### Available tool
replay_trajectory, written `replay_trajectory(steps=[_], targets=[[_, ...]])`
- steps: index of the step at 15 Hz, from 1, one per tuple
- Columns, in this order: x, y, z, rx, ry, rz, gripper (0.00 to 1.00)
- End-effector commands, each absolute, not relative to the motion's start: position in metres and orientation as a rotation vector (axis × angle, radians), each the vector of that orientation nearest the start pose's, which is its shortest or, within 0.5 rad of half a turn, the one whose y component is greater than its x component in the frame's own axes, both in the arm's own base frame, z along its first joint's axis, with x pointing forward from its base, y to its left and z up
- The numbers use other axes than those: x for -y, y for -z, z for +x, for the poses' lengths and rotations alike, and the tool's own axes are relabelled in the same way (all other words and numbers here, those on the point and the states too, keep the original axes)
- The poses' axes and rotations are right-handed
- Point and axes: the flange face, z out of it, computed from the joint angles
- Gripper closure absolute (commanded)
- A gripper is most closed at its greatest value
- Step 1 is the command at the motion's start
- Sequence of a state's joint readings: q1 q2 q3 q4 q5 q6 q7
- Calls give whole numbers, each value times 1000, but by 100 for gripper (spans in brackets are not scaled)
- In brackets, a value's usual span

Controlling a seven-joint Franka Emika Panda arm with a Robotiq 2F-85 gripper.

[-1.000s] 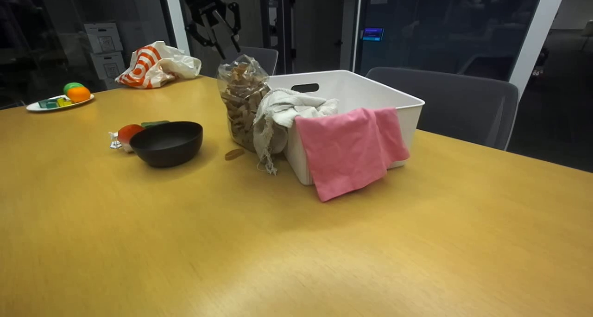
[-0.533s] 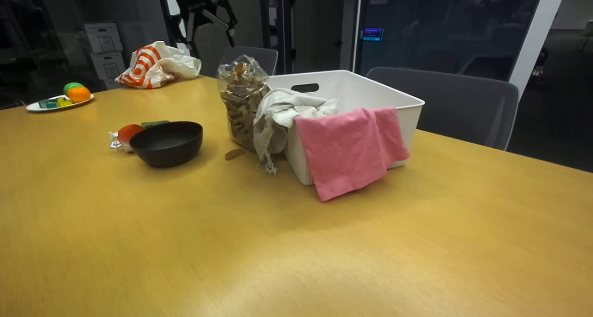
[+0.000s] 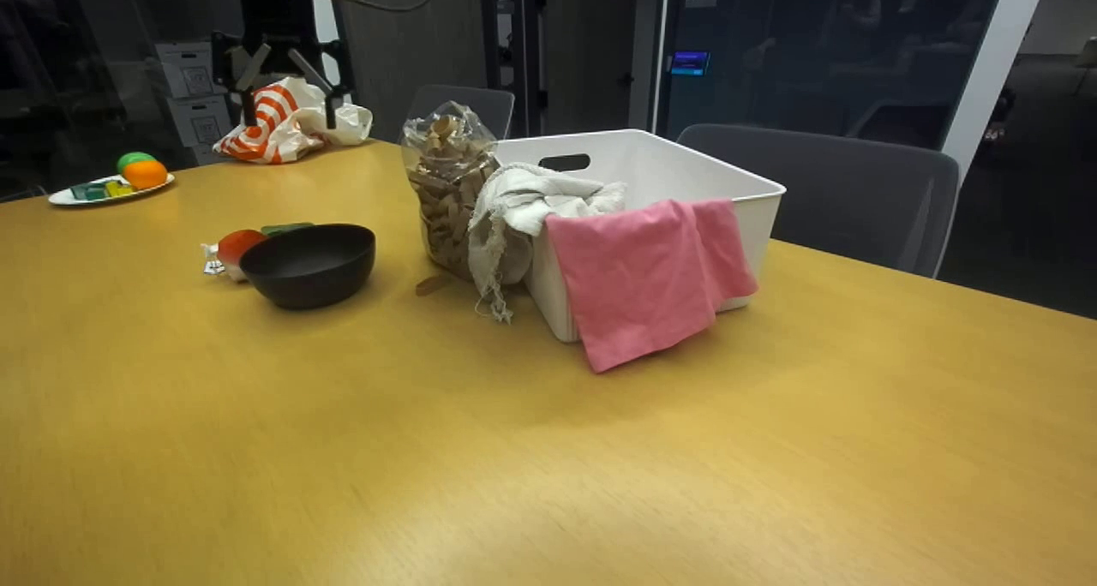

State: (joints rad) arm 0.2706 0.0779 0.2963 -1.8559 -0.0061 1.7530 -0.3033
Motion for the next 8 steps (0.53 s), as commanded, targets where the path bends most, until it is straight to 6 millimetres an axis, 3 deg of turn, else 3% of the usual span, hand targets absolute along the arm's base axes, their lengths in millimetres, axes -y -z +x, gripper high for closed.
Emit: replay_trajectory(steps=[1,5,8], targets=[[-348,-440,443,1505,-261,-2650,0],[-397,-365,428,1689,-175,-2531,0],[-410,-292,430,1785,-55,-2493,0]])
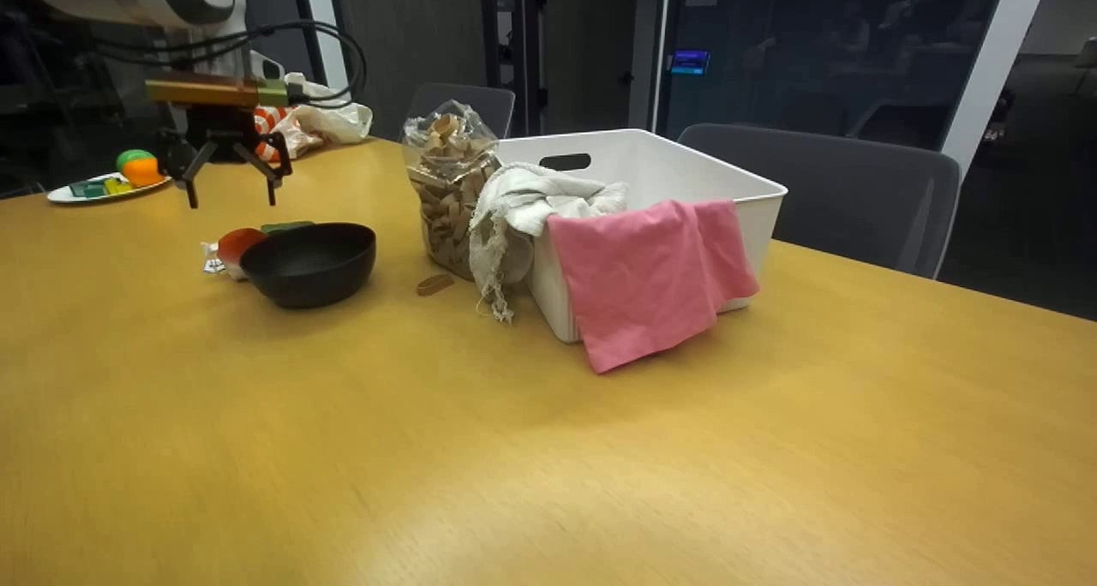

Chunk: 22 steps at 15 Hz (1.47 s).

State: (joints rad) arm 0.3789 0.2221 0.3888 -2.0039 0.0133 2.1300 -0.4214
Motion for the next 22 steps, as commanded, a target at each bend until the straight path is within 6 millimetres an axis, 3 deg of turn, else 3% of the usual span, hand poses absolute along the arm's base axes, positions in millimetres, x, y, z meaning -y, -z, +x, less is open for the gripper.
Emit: replay_trajectory(steps=[1,3,4,6,9,14,18,22], targets=[[-410,-272,432,1794,-37,-2482,0],[-405,-234,430,1842,-8,-2487,0],[-400,-217,428,1857,-13,-2497,25],[-399,-212,424,1882,-16,-2481,33],[-402,-228,416,1902,-47,-2468,56],[-404,-277,396,1889,-195,-2410,93],[-404,-325,384,1885,-203,-2379,99],[-398,-366,388,1870,-110,-2453,93]])
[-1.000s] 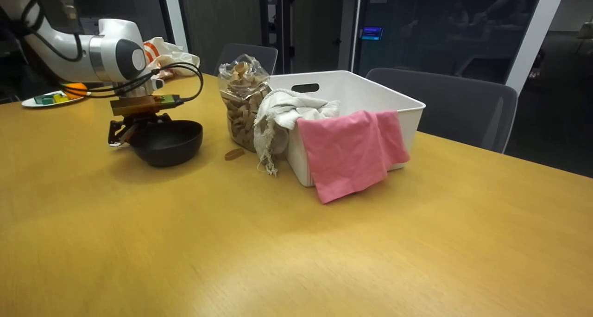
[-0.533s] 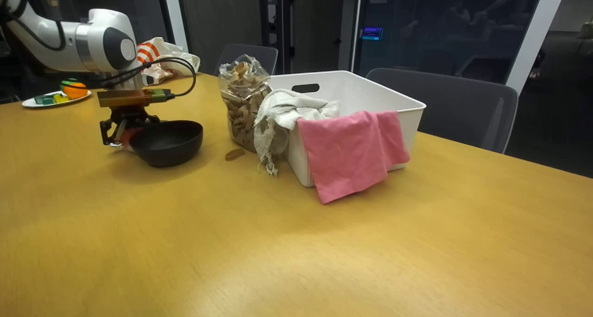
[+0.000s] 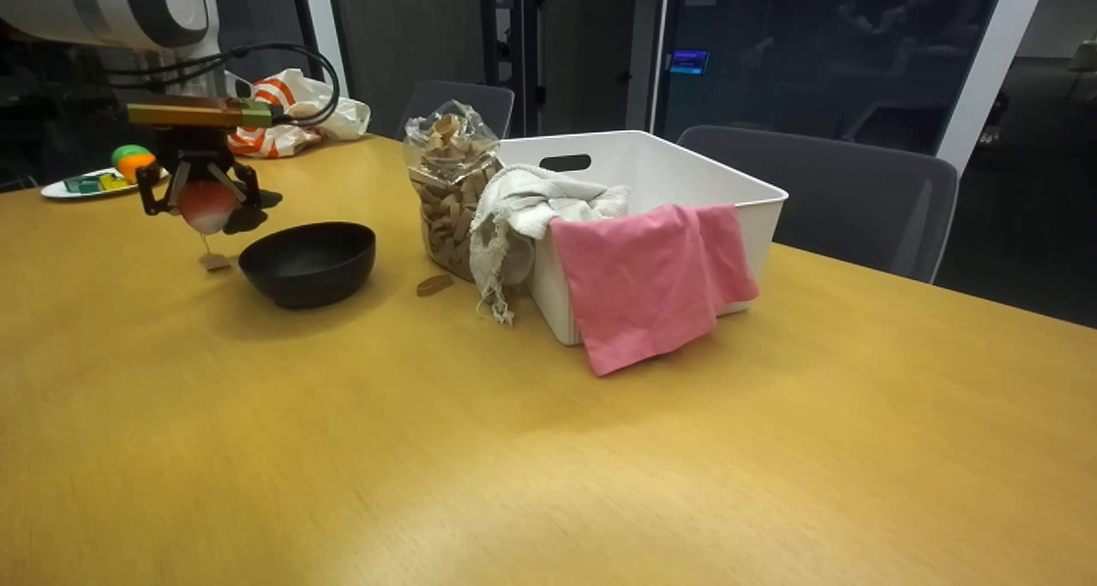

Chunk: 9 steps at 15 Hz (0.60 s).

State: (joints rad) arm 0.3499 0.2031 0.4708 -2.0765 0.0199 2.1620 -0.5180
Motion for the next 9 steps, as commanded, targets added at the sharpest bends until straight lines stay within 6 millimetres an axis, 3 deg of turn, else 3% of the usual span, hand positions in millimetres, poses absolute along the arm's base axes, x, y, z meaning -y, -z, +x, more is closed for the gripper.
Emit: replay_trajectory(steps=[1,4,9], targets=[[-394,-373,390,1865,-86,-2482,92],[-372,-384,403,1831,-51,-2597,92],[-330,-379,426,1753,-44,-2798,94]])
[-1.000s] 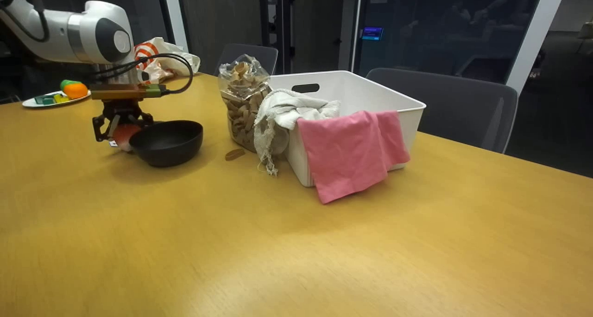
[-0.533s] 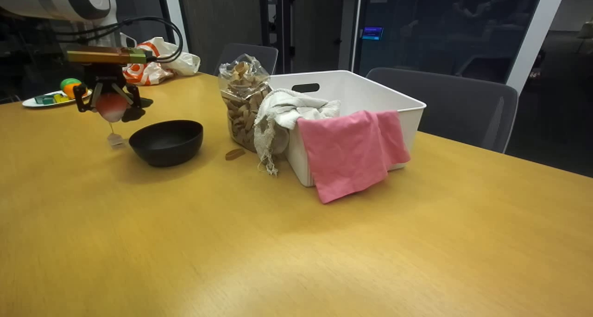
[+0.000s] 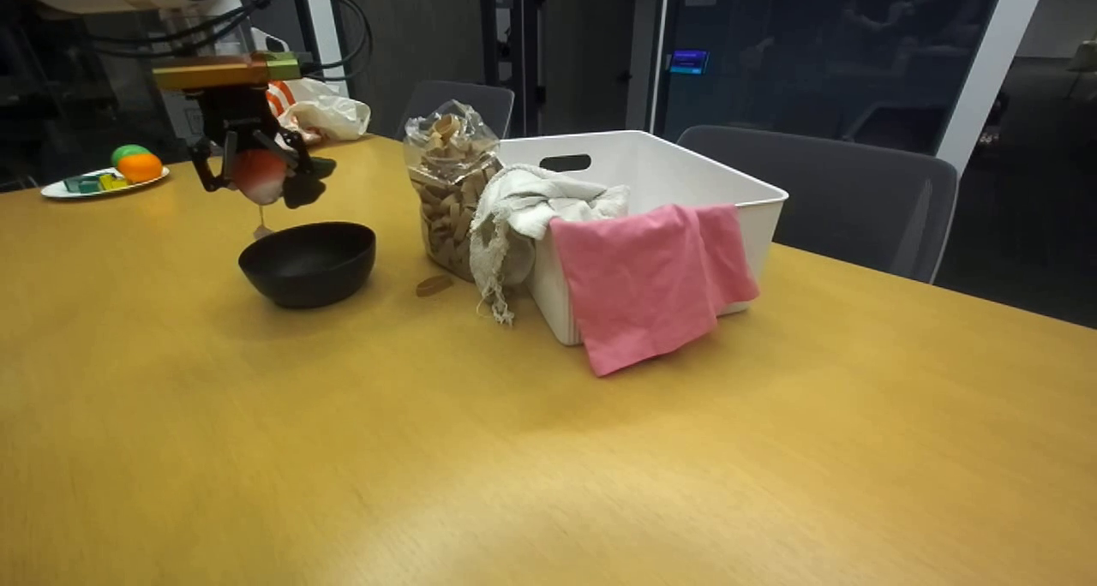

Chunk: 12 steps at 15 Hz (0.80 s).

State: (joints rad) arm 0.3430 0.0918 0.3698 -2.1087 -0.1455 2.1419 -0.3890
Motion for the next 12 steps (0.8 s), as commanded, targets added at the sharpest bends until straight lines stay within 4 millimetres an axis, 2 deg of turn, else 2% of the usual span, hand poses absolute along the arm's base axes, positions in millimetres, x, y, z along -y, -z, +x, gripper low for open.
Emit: replay_trajectory(steps=[1,3,4,5,8,12], targets=[[-322,-376,428,1734,-54,-2823,93],[-311,-367,432,1706,-86,-2849,93],[-307,-361,432,1699,-104,-2852,89],[-303,-356,433,1698,-121,-2849,67],[-295,-350,430,1692,-144,-2852,58],[-293,-351,425,1681,-176,-2840,27]])
